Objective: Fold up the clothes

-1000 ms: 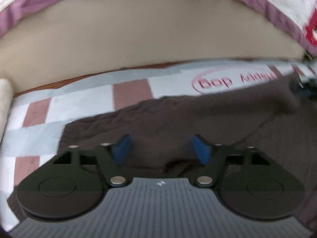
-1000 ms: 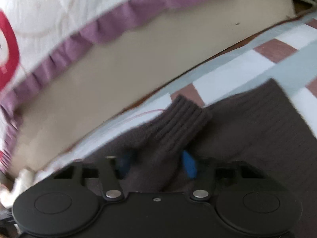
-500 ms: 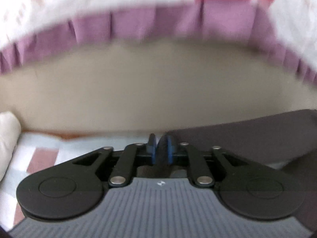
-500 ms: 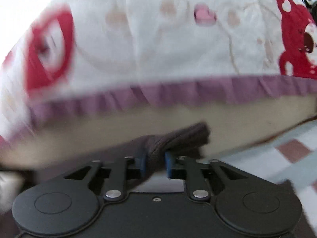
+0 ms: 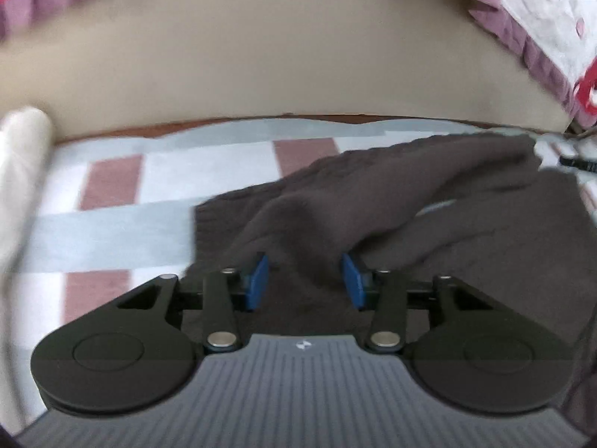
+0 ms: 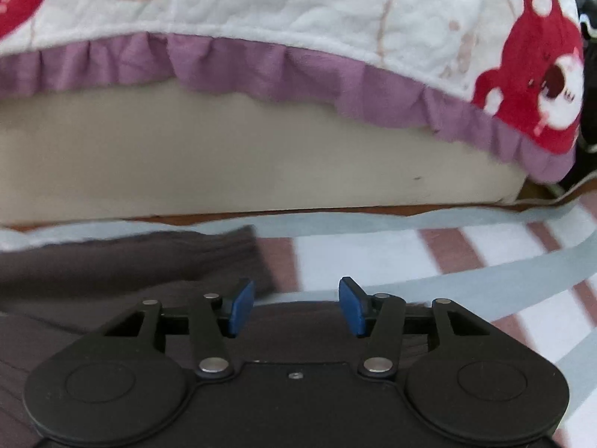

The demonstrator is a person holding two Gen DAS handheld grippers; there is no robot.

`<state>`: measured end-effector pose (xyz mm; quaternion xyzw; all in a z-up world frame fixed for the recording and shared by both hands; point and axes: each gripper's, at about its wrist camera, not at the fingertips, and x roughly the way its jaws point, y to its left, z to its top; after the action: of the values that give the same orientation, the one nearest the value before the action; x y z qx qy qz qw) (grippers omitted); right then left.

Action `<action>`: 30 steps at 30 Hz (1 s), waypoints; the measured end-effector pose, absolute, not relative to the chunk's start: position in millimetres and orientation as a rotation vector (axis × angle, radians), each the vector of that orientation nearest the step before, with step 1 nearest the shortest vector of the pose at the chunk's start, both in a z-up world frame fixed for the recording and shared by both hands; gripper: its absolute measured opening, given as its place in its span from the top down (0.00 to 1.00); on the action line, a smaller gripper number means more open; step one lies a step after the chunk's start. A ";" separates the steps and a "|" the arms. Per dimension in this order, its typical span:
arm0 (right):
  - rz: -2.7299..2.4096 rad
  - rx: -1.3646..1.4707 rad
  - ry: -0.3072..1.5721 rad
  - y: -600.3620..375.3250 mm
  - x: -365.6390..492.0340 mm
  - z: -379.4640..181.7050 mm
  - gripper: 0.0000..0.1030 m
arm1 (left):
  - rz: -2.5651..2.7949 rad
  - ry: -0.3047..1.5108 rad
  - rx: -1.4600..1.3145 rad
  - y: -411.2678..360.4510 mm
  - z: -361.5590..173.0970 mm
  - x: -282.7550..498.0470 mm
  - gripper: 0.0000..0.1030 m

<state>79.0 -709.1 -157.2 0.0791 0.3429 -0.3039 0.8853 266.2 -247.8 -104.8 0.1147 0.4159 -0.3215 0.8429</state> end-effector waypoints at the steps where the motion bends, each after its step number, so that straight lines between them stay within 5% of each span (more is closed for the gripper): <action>1: -0.643 0.159 0.729 -713.0 76.7 -158.2 0.45 | -0.621 0.863 0.261 -245.5 -104.8 264.1 0.56; 18: -0.602 0.154 0.787 -753.3 47.2 -187.8 0.31 | -0.590 0.964 -0.061 -239.8 -137.8 323.9 0.41; 22: -0.649 0.178 0.772 -757.5 45.5 -191.4 0.09 | -0.582 0.981 -0.109 -256.9 -144.0 339.0 0.36; 24: -0.673 0.181 0.770 -758.6 45.0 -193.2 0.09 | -0.596 0.945 -0.019 -268.3 -146.0 331.9 0.36; 26: -0.659 0.228 0.752 -760.4 43.1 -193.3 0.17 | -0.602 0.909 0.033 -275.1 -148.9 324.6 0.36; 27: -0.632 0.250 0.738 -761.1 42.1 -192.8 0.31 | -0.600 0.898 0.036 -275.9 -149.4 322.8 0.42; 28: -0.605 0.267 0.725 -761.1 41.2 -191.9 0.44 | -0.596 0.891 0.027 -275.4 -149.5 322.0 0.51; 29: -0.580 0.256 0.719 -758.5 42.0 -190.8 0.53 | -0.590 0.883 0.043 -276.8 -147.5 320.5 0.78; 30: -0.554 0.237 0.717 -755.3 43.2 -189.6 0.77 | -0.583 0.875 0.094 -281.9 -143.7 318.0 0.91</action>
<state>43.2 -755.3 -189.6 0.1143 0.3455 -0.2668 0.8924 318.0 -281.9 -143.7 0.0450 0.4175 -0.2781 0.8639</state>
